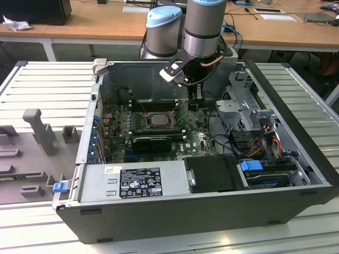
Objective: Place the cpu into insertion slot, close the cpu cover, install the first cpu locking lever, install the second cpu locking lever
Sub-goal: 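Close the cpu cover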
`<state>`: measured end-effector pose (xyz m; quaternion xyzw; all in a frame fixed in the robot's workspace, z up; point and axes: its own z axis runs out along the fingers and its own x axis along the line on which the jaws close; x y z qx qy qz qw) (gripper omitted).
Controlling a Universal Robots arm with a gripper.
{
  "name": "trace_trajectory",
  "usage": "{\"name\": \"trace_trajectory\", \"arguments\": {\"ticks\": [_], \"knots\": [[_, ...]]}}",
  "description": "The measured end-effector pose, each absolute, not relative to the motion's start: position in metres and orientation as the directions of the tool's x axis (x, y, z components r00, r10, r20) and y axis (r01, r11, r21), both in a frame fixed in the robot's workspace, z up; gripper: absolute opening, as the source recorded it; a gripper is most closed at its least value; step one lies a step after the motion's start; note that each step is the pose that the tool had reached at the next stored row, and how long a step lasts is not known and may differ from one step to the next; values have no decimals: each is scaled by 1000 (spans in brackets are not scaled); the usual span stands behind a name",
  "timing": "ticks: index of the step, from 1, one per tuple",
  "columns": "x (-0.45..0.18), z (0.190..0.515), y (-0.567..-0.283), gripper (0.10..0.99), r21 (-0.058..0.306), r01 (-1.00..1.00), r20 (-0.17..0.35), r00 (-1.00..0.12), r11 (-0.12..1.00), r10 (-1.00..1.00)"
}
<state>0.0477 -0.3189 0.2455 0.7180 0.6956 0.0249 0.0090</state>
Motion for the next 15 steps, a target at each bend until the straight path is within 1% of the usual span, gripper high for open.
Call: {"name": "trace_trajectory", "arguments": {"ticks": [15], "knots": [[38, 246, -319, 106, 48, 998, 23, 31, -32, 999]]}}
